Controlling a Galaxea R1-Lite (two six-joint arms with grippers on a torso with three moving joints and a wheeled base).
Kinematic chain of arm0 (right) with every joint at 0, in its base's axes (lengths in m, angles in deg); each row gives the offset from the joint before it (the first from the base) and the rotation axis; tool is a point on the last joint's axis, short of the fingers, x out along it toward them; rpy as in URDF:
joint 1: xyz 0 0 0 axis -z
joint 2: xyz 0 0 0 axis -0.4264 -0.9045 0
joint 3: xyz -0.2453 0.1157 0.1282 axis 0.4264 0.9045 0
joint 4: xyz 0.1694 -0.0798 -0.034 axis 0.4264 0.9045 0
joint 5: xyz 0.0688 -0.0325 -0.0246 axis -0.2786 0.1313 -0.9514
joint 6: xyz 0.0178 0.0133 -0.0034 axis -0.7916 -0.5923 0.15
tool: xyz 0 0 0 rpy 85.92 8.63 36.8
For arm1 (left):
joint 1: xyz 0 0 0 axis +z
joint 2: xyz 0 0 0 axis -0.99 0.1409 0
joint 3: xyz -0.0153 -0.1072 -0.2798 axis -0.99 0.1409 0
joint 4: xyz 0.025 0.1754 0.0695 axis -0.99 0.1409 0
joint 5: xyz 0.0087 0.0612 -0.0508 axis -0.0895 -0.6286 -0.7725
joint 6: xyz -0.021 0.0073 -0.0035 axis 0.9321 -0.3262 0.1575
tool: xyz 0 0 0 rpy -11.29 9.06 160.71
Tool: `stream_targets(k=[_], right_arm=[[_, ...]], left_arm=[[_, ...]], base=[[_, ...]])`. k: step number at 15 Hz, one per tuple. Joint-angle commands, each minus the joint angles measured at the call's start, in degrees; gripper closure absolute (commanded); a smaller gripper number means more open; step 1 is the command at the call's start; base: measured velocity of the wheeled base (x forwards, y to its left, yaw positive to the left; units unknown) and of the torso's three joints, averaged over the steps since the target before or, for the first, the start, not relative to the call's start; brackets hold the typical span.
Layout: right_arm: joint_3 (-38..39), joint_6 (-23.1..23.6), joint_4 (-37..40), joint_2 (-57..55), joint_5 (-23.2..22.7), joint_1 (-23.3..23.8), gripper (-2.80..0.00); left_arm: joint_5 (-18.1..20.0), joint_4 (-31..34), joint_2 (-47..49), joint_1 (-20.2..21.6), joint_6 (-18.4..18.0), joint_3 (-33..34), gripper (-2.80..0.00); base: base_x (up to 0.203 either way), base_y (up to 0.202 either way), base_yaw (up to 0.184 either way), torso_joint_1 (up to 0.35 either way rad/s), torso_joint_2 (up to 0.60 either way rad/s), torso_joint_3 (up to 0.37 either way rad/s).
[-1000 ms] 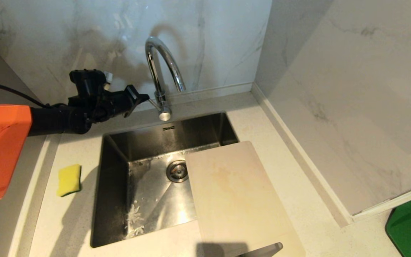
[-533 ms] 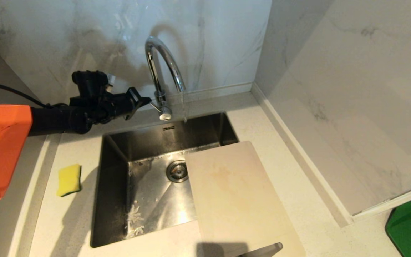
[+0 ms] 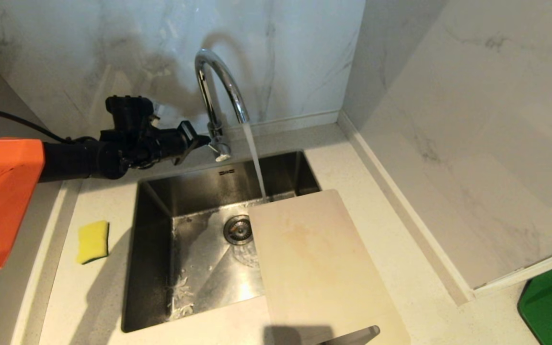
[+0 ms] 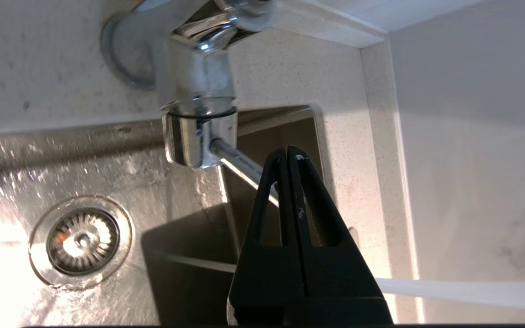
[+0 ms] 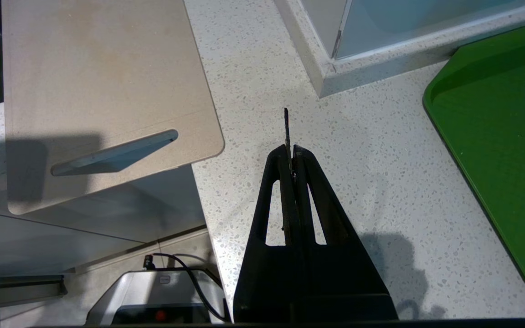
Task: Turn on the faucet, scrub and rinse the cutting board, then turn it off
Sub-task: Turn on the tap
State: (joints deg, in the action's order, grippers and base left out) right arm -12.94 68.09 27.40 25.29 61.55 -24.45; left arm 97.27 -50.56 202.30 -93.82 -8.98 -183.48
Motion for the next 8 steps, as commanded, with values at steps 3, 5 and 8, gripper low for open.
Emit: stream_targets(k=[3,5,8], right_arm=[[0.00,0.01,0.06,0.09,0.00,0.00,0.00],[0.00,0.01,0.10,0.09,0.00,0.00,0.00],[0.00,0.01,0.09,0.09,0.00,0.00,0.00]], left_arm=[[-2.44,-0.03,-0.56,-0.03,-8.29,0.20,0.00],[-5.56,0.07,-0.74,0.03,-12.41,0.20,0.00],[-8.47,0.24,-0.96,0.14,-16.80,0.29,0.00]], base=[[0.000,0.000,0.000,0.000,0.00,0.000],[0.000,0.000,0.000,0.000,0.00,0.000],[0.000,0.000,0.000,0.000,0.00,0.000]])
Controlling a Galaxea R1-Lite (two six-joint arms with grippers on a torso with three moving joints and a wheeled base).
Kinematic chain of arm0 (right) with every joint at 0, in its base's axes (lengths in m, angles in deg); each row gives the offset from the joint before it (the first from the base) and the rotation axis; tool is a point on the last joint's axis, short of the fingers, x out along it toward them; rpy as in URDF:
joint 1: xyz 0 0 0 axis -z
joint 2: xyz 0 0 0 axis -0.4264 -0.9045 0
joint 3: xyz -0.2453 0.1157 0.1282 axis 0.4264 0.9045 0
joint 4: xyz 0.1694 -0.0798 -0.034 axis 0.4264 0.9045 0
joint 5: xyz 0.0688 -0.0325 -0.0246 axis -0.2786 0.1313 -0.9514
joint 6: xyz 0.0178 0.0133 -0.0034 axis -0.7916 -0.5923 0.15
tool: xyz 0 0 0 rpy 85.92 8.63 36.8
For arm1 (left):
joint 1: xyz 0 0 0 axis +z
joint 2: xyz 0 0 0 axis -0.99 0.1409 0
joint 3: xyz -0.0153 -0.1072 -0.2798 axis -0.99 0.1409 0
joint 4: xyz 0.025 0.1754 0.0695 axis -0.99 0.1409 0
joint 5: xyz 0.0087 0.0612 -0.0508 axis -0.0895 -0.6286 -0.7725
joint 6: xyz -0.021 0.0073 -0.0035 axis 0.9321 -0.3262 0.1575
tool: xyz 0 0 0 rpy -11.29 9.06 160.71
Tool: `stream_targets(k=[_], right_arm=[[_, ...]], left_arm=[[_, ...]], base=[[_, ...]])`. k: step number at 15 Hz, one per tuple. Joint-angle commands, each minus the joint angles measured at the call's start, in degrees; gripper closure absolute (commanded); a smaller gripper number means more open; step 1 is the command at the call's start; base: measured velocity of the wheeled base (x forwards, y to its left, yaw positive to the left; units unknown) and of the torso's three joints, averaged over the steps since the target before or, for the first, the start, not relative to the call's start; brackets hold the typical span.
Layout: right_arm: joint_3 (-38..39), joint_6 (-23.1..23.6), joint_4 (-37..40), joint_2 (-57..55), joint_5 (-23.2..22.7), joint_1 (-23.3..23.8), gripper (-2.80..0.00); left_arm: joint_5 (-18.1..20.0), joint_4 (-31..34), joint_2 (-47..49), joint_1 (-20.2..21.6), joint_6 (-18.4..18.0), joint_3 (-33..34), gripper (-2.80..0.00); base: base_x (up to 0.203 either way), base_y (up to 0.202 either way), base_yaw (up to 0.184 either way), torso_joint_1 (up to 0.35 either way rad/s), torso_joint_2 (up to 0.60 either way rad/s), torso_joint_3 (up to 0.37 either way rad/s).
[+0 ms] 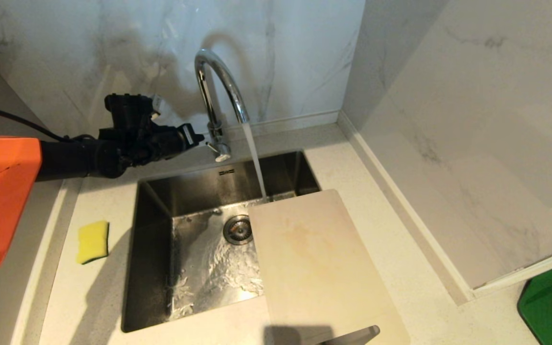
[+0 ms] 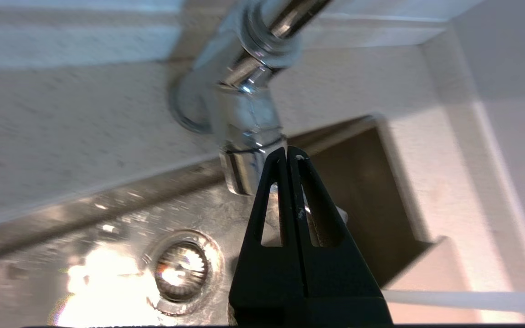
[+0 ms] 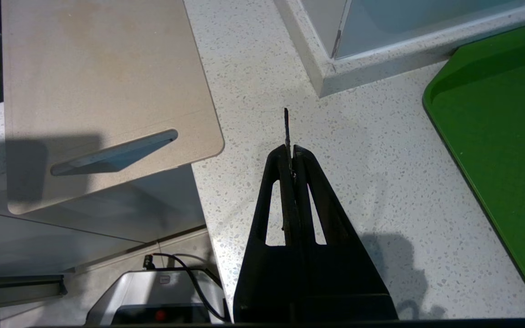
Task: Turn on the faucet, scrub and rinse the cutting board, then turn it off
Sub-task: Turn on the tap, then pick up the cleaning cloth
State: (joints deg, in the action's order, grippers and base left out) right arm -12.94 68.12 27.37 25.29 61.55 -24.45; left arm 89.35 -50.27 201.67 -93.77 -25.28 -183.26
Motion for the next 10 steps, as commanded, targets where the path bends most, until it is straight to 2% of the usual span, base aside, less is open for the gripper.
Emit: stream_targets(k=[1,4,6,8,10], right_arm=[[0.00,-0.01,0.11,0.09,0.00,0.00,0.00],[0.00,-0.01,0.07,0.09,0.00,0.00,0.00],[0.00,-0.01,0.11,0.08,0.00,0.00,0.00],[0.00,-0.01,0.05,0.09,0.00,0.00,0.00],[0.00,-0.01,0.04,0.09,0.00,0.00,0.00]], left_arm=[[-0.87,0.16,-0.70,0.29,-1.26,0.10,0.00],[-2.23,5.89,-1.71,1.38,-6.08,0.32,0.00],[-6.98,13.17,-3.65,1.93,-13.10,1.69,0.00],[-8.58,19.81,-7.36,2.64,-18.83,7.73,0.00],[-8.94,21.87,-11.58,3.97,-20.56,13.68,0.00]], base=[[0.000,0.000,0.000,0.000,0.00,0.000],[0.000,0.000,0.000,0.000,0.00,0.000],[0.000,0.000,0.000,0.000,0.00,0.000],[0.000,0.000,0.000,0.000,0.00,0.000],[0.000,0.000,0.000,0.000,0.00,0.000]])
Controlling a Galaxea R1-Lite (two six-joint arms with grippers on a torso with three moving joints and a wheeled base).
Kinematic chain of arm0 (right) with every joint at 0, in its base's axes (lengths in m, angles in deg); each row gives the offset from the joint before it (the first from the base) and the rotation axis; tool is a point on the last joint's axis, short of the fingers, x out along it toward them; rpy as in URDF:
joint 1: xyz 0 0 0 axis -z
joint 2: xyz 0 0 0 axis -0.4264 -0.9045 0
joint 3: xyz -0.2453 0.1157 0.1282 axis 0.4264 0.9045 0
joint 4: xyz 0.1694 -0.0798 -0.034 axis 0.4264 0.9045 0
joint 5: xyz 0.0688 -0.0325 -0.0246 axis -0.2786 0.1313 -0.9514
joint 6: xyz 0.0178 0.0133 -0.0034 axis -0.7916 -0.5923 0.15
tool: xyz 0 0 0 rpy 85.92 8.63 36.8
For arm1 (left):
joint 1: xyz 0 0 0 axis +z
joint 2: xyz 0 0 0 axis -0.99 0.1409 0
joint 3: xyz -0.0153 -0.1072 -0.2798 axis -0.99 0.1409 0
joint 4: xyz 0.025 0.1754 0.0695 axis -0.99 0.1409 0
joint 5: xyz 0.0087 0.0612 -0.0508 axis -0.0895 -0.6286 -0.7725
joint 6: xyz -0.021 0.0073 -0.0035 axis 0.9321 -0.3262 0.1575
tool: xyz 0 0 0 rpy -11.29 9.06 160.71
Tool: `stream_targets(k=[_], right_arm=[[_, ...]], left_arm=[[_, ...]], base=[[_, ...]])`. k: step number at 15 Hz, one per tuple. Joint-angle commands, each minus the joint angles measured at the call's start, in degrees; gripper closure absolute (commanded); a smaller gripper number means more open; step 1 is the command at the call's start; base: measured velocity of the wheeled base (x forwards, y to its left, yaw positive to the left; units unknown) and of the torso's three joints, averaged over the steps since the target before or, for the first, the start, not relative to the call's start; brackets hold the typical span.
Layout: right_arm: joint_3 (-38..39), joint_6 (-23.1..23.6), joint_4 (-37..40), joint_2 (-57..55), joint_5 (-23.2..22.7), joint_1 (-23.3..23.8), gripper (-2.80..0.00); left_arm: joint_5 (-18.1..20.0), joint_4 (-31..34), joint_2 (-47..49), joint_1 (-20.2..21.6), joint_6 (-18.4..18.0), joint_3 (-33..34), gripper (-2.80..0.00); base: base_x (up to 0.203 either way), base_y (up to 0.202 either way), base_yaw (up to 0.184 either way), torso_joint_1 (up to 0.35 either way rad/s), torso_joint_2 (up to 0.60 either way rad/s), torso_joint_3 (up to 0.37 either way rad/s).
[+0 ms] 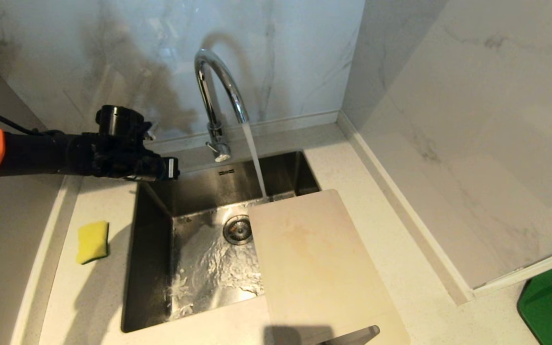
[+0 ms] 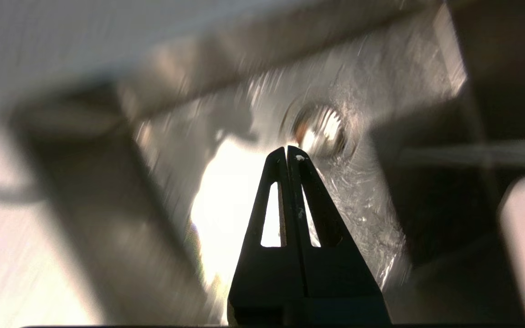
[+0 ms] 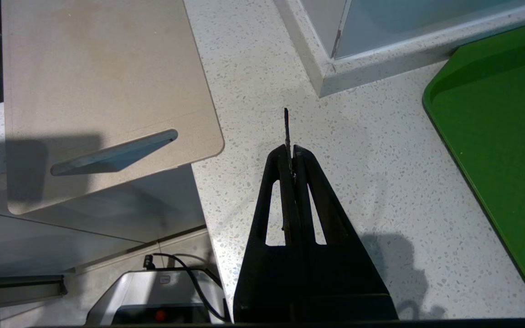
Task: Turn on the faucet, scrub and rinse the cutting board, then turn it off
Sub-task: Pick up the cleaning cloth
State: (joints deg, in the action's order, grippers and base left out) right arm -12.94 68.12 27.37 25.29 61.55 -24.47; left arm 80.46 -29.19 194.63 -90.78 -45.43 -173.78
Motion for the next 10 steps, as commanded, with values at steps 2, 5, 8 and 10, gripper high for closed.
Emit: stream_targets(k=[2,5,8,10], right_arm=[[0.00,-0.01,0.04,0.09,0.00,0.02,0.00],[0.00,-0.01,0.11,0.02,0.00,0.02,0.00],[0.00,-0.01,0.04,0.07,0.00,0.02,0.00],[0.00,-0.01,0.04,0.08,0.00,0.02,0.00]], left_arm=[[-0.12,1.21,-7.97,2.44,0.18,10.90,0.00],[-0.95,1.55,-12.14,5.19,0.95,20.95,0.00],[-8.46,2.03,-13.12,7.78,1.03,26.98,0.00],[-8.86,2.08,-12.91,8.80,0.71,28.91,-2.80]], base=[[0.000,0.000,0.000,0.000,0.00,0.000],[0.000,0.000,0.000,0.000,0.00,0.000],[0.000,0.000,0.000,0.000,0.00,0.000],[0.000,0.000,0.000,0.000,0.00,0.000]])
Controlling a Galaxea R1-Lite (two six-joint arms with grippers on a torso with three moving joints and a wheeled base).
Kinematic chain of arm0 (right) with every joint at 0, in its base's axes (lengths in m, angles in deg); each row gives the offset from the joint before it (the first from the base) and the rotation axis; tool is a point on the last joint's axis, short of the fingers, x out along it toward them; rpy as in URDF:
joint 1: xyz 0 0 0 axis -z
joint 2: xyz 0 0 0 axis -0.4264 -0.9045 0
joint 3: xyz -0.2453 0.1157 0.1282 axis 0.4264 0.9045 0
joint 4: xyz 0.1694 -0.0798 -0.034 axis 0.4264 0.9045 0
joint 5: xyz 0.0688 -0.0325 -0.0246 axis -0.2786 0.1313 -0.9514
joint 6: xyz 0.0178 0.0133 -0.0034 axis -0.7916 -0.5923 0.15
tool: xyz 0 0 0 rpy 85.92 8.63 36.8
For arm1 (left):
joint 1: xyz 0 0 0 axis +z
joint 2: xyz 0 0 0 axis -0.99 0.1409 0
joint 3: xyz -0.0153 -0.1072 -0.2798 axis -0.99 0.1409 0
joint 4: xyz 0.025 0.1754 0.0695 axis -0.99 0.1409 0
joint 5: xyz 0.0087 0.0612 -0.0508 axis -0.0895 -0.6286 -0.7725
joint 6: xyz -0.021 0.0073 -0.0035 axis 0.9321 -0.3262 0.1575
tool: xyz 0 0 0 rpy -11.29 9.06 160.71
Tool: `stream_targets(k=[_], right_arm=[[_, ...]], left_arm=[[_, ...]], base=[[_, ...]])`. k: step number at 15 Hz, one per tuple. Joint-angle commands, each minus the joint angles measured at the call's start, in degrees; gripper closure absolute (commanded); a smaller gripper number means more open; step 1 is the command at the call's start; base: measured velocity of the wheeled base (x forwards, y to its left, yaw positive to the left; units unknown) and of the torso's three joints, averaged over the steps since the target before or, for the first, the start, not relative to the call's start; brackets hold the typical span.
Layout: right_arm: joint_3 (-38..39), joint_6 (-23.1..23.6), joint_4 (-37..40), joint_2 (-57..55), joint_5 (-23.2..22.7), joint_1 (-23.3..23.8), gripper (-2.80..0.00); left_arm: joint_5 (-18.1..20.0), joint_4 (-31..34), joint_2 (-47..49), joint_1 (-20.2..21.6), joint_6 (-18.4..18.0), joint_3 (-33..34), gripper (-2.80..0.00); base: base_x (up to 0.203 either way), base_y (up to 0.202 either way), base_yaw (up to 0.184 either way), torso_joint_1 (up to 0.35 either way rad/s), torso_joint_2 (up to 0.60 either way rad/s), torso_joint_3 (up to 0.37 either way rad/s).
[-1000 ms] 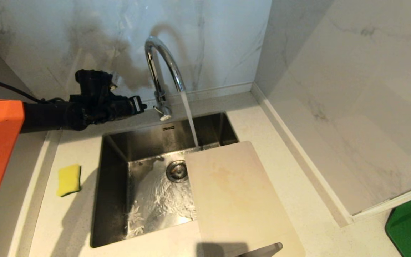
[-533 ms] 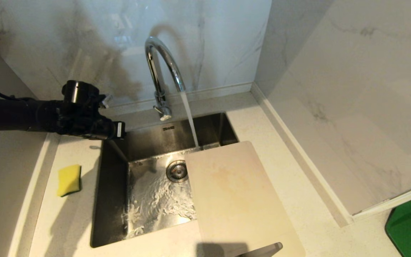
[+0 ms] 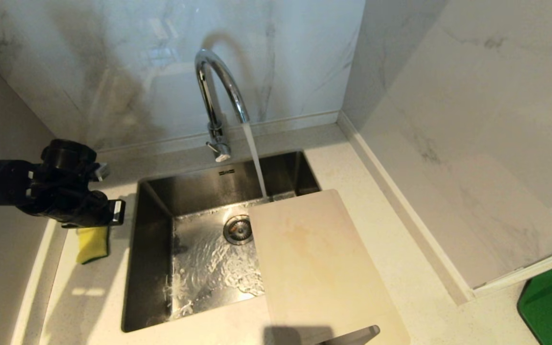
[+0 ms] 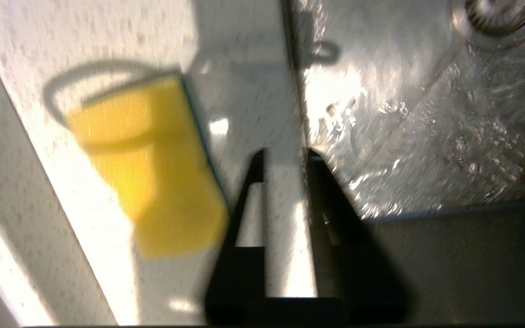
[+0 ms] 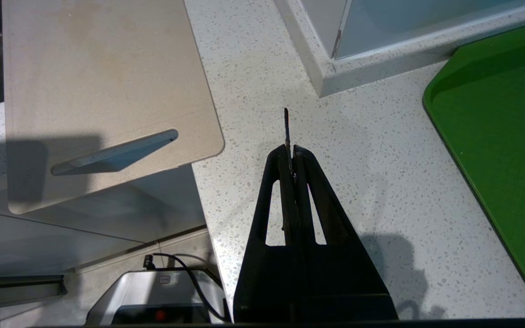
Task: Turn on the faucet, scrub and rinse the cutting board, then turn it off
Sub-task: Pick up the cleaning cloth
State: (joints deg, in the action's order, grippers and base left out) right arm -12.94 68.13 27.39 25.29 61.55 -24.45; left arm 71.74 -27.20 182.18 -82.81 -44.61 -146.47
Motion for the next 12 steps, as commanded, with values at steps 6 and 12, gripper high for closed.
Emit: stream_targets(k=[6,12], right_arm=[[0.00,-0.02,0.02,0.09,0.00,0.00,0.00],[0.00,-0.02,0.08,0.09,0.00,0.00,0.00]], left_arm=[[-0.01,1.51,0.74,2.25,0.15,-1.41,-2.80],[-1.02,6.95,0.92,4.52,2.00,-4.11,-2.80]], base=[[0.000,0.000,0.000,0.000,0.00,0.000],[0.000,0.000,0.000,0.000,0.00,0.000]])
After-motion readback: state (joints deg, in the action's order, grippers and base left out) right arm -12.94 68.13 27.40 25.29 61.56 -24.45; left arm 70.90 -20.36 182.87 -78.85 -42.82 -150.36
